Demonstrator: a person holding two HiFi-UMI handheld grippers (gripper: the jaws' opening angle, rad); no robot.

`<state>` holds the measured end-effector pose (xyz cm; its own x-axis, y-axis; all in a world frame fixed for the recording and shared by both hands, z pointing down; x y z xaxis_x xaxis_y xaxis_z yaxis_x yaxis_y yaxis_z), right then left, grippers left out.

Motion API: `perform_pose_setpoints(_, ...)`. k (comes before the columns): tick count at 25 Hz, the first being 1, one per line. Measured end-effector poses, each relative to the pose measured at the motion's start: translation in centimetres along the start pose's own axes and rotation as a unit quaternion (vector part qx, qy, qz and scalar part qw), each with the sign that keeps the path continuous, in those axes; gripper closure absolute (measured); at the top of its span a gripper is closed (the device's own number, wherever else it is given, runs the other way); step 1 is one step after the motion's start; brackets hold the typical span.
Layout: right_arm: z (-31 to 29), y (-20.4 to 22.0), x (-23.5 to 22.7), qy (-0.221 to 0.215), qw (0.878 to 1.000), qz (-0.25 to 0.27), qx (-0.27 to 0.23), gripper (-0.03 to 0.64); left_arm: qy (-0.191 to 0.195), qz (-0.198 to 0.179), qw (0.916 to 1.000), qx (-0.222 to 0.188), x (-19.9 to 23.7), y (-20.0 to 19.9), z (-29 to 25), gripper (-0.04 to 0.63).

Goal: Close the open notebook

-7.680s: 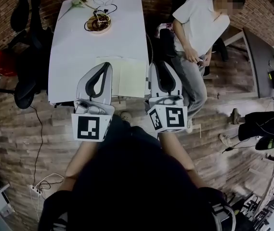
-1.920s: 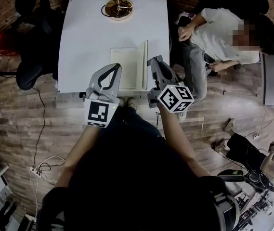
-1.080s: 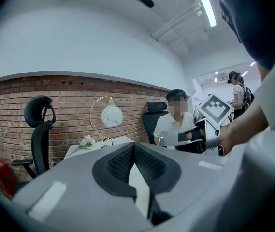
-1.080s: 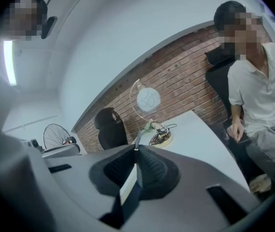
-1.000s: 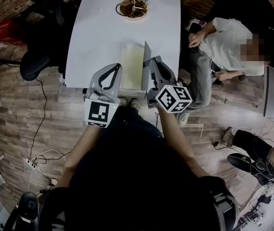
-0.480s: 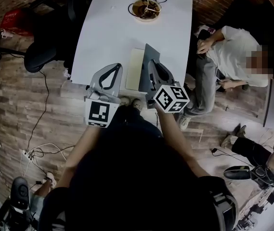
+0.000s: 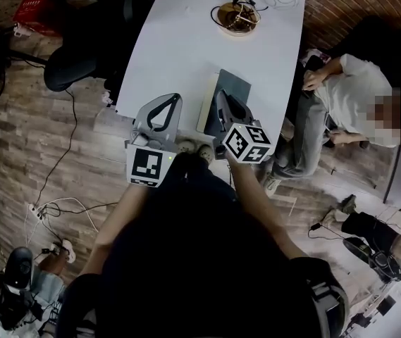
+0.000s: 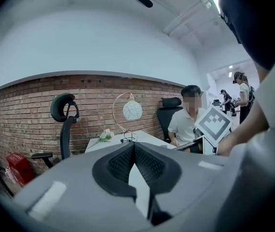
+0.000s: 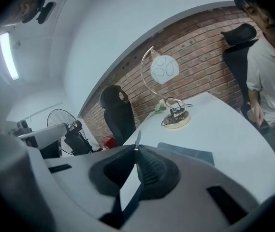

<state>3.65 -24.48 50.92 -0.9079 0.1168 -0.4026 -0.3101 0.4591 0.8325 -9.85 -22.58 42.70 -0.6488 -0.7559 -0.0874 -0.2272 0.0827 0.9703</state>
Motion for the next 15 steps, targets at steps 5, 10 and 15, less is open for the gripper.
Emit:
perform_pose_setpoints(5,-1.6,1.9,0.4,0.001,1.000,0.010,0.025,0.589,-0.007,0.005,0.9999,0.007,0.9,0.8,0.5,0.601)
perform_pose_setpoints(10,-2.9,3.8,0.7,0.006,0.998,0.023,0.051,0.589,-0.011,0.008,0.9999,0.010,1.4,1.1,0.9,0.601)
perform_pose_setpoints(15,-4.2,5.5,1.2,0.013,0.996,0.050,0.077,0.589,-0.014,0.010,0.9998,0.014,1.9,1.5,1.2,0.601)
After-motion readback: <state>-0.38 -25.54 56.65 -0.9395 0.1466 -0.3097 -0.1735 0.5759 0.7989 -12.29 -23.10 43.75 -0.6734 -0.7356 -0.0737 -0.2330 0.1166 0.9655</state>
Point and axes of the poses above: the fingertips, and each gripper's own axes: z backward along the fingers, x to its left, y out of its underside, the point moved 2 cm from there along z, backward along the fingers, and after that the axes turned 6 degrees about y, right-handed, at the moved point
